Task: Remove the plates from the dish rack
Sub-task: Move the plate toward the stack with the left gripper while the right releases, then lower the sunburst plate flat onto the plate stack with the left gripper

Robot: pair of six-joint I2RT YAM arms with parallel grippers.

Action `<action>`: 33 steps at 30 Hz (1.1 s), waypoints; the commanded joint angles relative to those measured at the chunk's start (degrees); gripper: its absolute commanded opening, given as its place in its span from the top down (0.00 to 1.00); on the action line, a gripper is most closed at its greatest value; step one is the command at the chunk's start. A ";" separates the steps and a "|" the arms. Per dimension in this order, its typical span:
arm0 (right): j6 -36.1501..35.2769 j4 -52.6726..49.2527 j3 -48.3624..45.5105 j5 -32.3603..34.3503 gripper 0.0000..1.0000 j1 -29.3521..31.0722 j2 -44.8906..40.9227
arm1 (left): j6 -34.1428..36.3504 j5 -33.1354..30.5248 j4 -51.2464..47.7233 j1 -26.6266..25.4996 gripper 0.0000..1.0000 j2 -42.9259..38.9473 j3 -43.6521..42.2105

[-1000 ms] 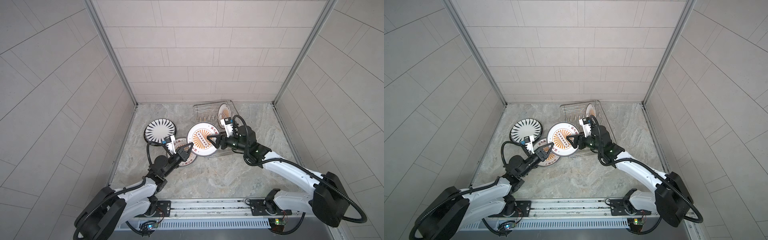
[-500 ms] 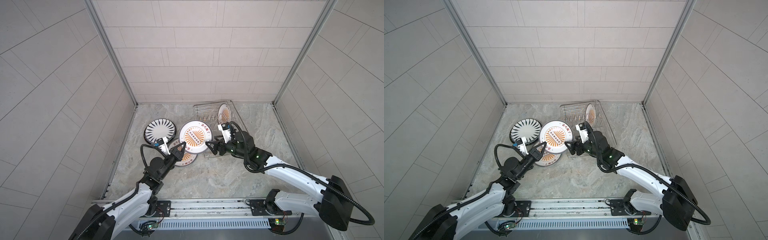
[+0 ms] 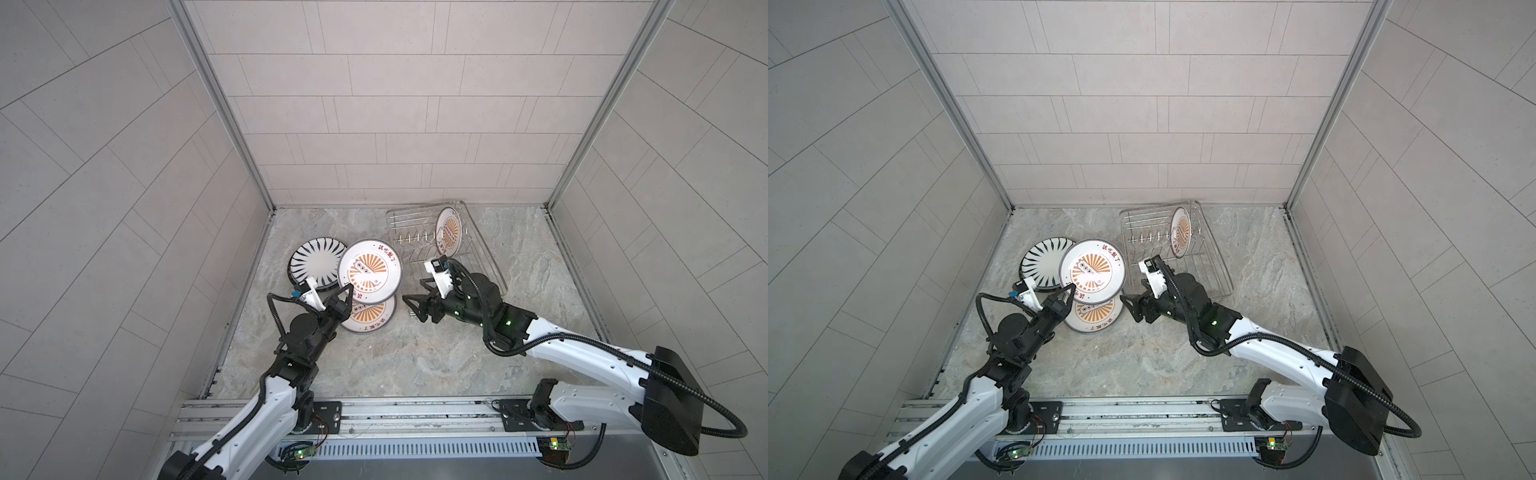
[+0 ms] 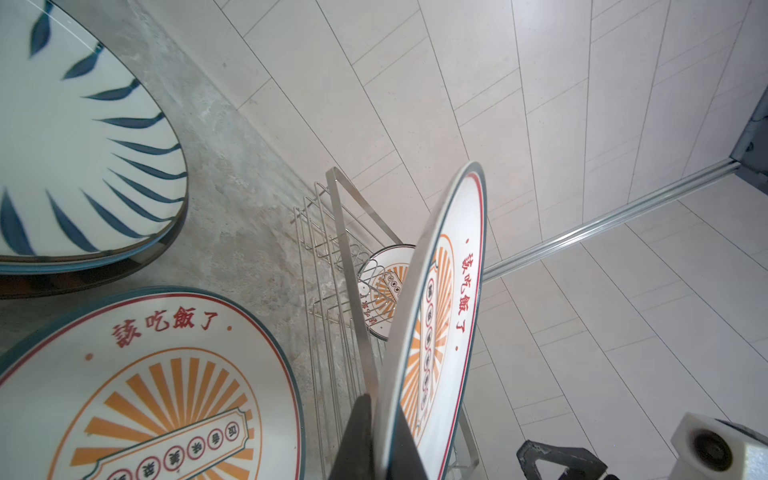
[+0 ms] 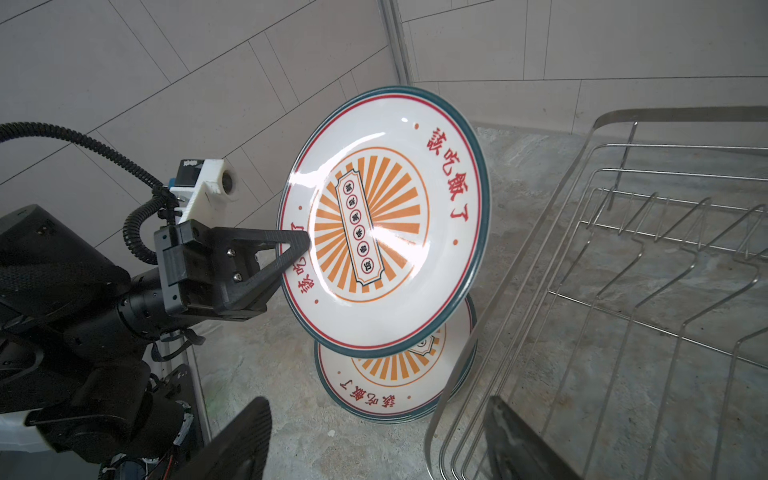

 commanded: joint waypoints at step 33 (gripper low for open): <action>-0.89 1.69 4.98 1.43 0.20 2.20 8.31 | -10.01 -6.80 -29.94 0.64 1.00 4.84 6.94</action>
